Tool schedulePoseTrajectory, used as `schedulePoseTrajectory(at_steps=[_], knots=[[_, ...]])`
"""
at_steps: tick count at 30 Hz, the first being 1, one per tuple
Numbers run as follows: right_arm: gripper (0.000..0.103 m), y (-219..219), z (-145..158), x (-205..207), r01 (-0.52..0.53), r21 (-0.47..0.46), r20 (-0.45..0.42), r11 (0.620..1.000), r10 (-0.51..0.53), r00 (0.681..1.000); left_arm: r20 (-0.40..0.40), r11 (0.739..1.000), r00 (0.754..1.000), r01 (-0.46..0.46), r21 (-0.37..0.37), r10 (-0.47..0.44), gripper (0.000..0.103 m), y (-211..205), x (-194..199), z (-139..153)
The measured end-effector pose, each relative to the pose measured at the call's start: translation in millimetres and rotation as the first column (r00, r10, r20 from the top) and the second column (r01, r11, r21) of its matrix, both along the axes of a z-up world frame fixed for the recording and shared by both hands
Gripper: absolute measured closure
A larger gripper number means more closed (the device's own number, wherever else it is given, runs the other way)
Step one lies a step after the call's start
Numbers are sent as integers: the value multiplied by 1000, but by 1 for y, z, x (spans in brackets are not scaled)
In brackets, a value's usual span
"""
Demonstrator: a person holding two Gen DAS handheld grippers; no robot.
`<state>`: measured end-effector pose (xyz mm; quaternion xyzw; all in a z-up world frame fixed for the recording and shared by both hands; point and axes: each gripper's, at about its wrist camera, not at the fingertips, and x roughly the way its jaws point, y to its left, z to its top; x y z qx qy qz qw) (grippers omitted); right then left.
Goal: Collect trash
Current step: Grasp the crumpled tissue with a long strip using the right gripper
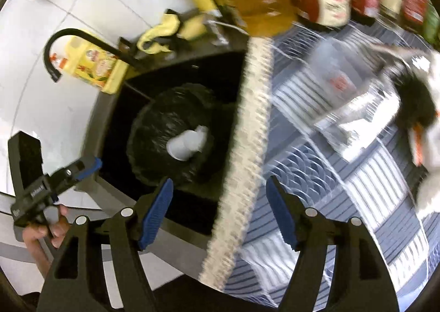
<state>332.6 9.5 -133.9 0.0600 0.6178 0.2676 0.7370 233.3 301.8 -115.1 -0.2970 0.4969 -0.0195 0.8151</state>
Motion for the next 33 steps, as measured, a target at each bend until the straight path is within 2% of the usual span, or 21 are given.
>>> schedulePoseTrajectory(at_steps=[5, 11, 14, 16, 19, 24, 31, 32, 33], knots=[[33, -51, -10, -12, 47, -22, -22, 999, -47, 999, -24, 1000, 1000, 0, 2, 0, 31, -35, 3, -11], [33, -135, -18, -31, 110, -65, -35, 992, -112, 993, -58, 1000, 998, 3, -3, -3, 31, -89, 11, -15], [33, -181, -22, -25, 170, -98, -43, 981, -175, 984, -75, 1000, 997, 19, 14, -18, 31, -116, 17, -14], [33, -210, -24, -19, 224, -139, -18, 965, -229, 973, -85, 999, 996, 19, 28, -16, 31, -130, 19, -12], [33, -245, -27, -8, 284, -126, -23, 950, -289, 957, -92, 999, 996, 13, 39, -9, 31, -147, 19, -8], [30, -261, -26, 7, 266, -91, -20, 960, -268, 963, -116, 997, 993, 6, 83, 4, 31, -168, 15, -3], [28, -251, -41, 31, 214, -21, -48, 977, -215, 976, -151, 992, 986, -50, 118, 67, 31, -181, 4, 0], [30, -249, -42, 34, 203, -31, -39, 979, -204, 978, -155, 991, 985, -53, 123, 72, 31, -183, 2, 1], [41, -247, -44, 37, 195, -37, -33, 980, -197, 980, -161, 990, 984, -59, 132, 80, 31, -185, 0, 2]])
